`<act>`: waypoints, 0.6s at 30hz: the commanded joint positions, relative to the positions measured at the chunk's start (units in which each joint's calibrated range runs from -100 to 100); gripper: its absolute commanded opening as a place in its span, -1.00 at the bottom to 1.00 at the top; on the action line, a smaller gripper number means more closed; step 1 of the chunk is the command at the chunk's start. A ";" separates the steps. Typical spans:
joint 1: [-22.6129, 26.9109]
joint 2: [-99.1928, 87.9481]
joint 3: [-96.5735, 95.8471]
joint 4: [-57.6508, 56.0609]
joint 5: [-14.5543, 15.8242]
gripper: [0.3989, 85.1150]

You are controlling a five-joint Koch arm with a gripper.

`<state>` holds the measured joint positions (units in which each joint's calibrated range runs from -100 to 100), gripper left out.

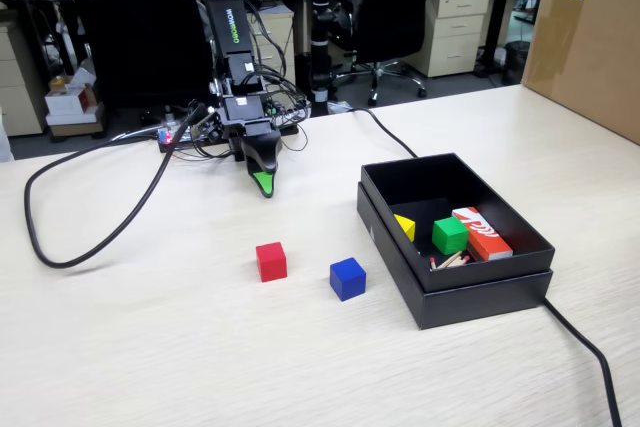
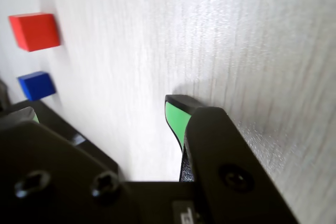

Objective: Put the red cube on top of the blue cube

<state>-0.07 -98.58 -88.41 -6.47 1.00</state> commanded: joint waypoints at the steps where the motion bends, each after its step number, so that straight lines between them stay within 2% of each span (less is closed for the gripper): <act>1: 0.00 2.59 8.44 -8.78 1.03 0.12; 13: -1.42 17.39 38.72 -29.86 1.32 0.11; 18: -1.51 30.59 56.86 -39.88 1.03 0.11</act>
<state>-1.54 -72.43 -40.94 -42.78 2.17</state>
